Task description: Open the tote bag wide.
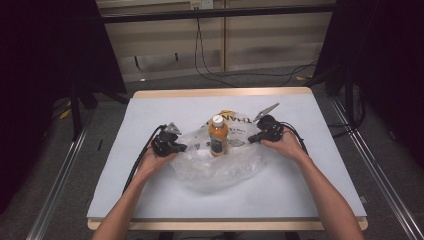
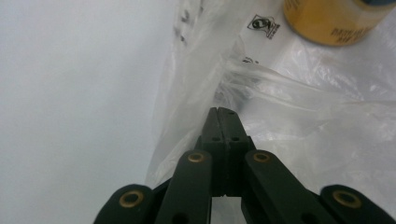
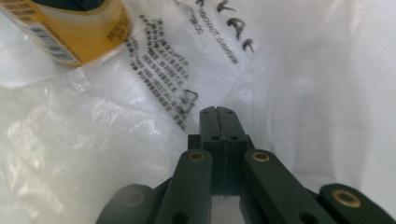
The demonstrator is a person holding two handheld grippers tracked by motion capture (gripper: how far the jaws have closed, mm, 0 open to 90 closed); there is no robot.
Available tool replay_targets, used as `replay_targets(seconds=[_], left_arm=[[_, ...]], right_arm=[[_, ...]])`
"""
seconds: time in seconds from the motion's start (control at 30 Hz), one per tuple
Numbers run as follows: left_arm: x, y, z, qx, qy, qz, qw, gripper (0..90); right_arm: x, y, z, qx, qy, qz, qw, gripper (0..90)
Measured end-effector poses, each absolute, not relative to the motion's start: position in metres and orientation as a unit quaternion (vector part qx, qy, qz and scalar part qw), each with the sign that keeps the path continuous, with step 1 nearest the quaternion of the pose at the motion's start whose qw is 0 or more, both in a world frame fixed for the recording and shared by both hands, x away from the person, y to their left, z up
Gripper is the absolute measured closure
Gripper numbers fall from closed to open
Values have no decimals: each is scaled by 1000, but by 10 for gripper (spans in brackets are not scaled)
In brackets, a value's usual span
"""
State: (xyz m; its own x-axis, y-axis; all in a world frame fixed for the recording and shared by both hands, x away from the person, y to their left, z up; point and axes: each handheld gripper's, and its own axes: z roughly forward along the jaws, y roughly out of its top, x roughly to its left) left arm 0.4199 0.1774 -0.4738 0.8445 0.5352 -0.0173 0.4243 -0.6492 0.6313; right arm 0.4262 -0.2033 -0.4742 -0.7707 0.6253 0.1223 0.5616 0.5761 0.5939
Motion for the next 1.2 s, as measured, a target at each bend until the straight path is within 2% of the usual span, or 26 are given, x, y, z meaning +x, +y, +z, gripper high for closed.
replay_targets(seconds=[0.13,0.37,0.5,0.67,1.2], left_arm=[[417,176,-474,903,262,97,325,900],[415,170,-469,900,255,87,344,900],[410,171,-464,883,264,87,378,900],[404,171,-456,879,243,94,400,900],[388,180,-428,826,236,105,500,900]], right_arm=[[428,-206,-474,347,881,316,53,900],[426,-192,-476,335,875,344,53,900],[423,-188,-471,335,867,364,59,900],[419,-189,-458,336,853,392,72,900],[395,-208,-430,355,784,496,116,900]])
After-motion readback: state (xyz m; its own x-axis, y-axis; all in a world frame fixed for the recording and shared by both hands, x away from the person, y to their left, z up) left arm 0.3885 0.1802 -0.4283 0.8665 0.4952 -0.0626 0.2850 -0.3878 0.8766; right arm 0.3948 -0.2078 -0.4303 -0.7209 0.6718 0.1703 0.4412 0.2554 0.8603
